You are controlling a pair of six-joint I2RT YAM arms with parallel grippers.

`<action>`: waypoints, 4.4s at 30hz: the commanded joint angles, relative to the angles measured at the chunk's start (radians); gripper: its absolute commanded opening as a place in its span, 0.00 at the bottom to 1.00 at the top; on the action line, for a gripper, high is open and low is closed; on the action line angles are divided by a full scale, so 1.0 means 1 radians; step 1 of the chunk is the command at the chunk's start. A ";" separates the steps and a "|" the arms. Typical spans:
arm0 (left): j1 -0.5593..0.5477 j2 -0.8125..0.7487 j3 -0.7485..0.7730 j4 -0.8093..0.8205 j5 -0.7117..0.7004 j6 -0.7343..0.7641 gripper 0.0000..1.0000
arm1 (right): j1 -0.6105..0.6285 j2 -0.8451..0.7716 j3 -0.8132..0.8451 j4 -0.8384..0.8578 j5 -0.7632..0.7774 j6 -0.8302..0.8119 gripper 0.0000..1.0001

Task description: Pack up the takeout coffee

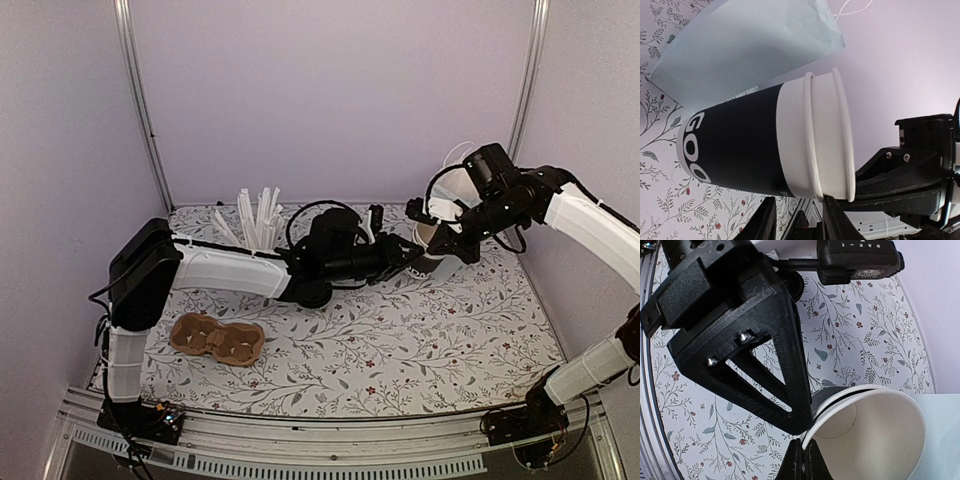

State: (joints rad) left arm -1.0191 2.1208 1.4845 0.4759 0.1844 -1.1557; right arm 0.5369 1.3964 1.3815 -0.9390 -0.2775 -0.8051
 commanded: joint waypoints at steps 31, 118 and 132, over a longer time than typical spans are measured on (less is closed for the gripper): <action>0.030 -0.041 0.028 -0.273 -0.241 0.247 0.33 | 0.067 0.003 0.116 -0.026 -0.075 -0.021 0.00; 0.168 0.273 0.855 -1.411 -0.472 1.552 0.00 | -0.011 -0.119 -0.375 0.125 -0.039 0.023 0.00; 0.187 0.303 0.823 -1.414 -0.459 1.648 0.00 | -0.011 -0.113 -0.381 0.118 -0.066 0.024 0.00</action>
State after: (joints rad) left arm -0.8364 2.3978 2.3123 -0.9333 -0.2783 0.4538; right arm 0.5190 1.2762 0.9791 -0.8093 -0.3115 -0.7959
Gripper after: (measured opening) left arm 0.021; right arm 0.016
